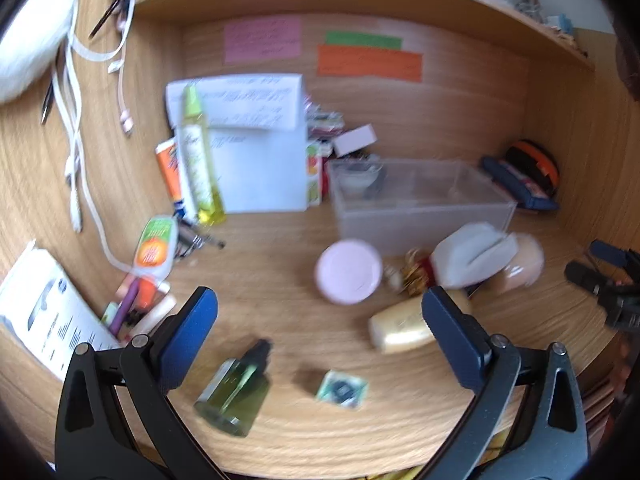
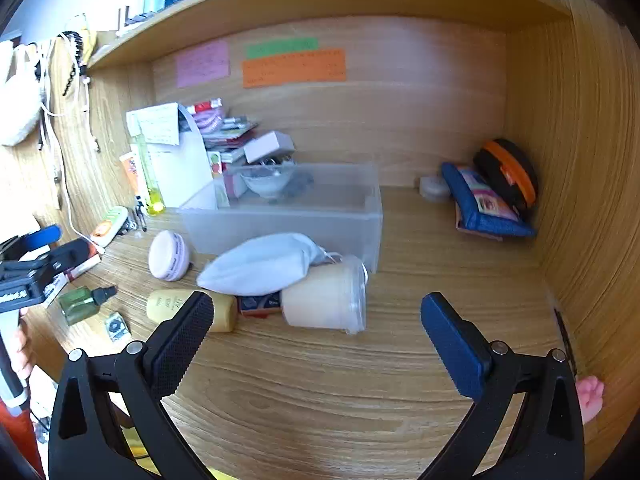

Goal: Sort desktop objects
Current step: 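Grasp the green glass bottle with the left tool while the right tool grasps the clear plastic cup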

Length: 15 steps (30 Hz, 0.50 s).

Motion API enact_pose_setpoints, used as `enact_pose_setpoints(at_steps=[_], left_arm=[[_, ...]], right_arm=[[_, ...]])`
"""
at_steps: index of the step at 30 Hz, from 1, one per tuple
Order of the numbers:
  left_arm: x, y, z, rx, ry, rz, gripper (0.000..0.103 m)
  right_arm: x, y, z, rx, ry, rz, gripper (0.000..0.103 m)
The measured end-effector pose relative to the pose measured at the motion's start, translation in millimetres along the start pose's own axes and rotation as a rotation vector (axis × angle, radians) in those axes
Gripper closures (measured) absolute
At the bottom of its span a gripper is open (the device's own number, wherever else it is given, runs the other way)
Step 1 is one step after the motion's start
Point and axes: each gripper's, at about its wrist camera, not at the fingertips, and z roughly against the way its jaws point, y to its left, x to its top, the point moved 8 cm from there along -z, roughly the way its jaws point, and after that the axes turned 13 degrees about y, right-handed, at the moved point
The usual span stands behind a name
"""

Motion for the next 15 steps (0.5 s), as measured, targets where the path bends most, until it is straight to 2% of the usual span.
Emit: enact_pose_setpoints(at_steps=[8,12,15], left_arm=[[-41.4,32.8,-32.1,0.020,0.127,0.041,0.000],[-52.0,43.0,-44.5,0.042,0.161,0.061,0.000],[-54.1,53.8,-50.1,0.026,0.181,0.095,0.000]], right_arm=[[-10.3,-13.5,-31.4,-0.044,0.092,-0.032,0.000],[-14.9,-13.5,-45.2,-0.080,0.125,-0.015,0.000],[-14.3,-16.2,-56.0,-0.108,0.150,-0.006,0.000]])
